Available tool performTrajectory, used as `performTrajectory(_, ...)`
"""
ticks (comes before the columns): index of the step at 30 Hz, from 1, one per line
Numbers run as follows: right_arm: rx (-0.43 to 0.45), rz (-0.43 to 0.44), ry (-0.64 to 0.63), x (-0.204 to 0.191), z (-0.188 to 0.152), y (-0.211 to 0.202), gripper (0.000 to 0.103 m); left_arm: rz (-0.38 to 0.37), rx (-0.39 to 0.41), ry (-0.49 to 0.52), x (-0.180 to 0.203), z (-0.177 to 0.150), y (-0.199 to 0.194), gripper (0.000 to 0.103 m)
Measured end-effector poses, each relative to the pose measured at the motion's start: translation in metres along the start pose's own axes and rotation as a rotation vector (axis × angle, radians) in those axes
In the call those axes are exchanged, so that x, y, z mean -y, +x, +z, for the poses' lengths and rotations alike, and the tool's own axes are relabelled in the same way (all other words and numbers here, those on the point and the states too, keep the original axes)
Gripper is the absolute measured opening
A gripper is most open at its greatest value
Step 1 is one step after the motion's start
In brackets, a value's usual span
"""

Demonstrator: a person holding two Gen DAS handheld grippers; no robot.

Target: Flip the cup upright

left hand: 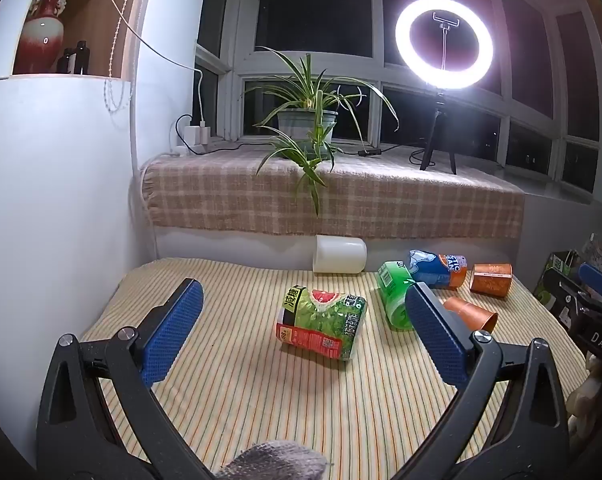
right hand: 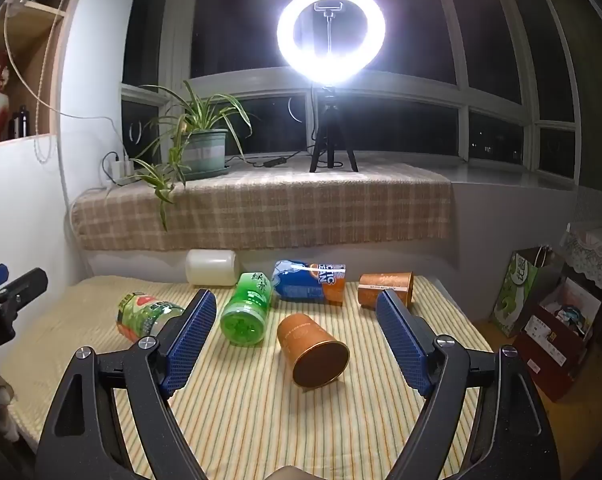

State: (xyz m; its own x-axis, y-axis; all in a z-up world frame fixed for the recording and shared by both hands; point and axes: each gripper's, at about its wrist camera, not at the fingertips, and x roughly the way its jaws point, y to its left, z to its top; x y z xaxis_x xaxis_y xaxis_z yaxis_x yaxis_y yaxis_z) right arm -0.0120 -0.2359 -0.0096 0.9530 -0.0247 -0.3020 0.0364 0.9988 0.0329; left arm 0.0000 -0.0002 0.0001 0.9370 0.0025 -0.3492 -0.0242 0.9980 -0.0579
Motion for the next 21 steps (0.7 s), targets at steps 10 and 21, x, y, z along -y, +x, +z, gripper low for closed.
performTrajectory(10, -0.012, -0.001, -0.004, -0.0005, -0.0018, 0.0007, 0.082, 0.001, -0.001, 0.003, 0.0002, 0.0000, 0.0000, 0.103)
performTrajectory(21, -0.015, 0.001, -0.003, 0.0002, 0.0011, -0.0009, 0.082, 0.005, -0.003, 0.002, 0.0001, -0.0001, 0.0002, 0.103)
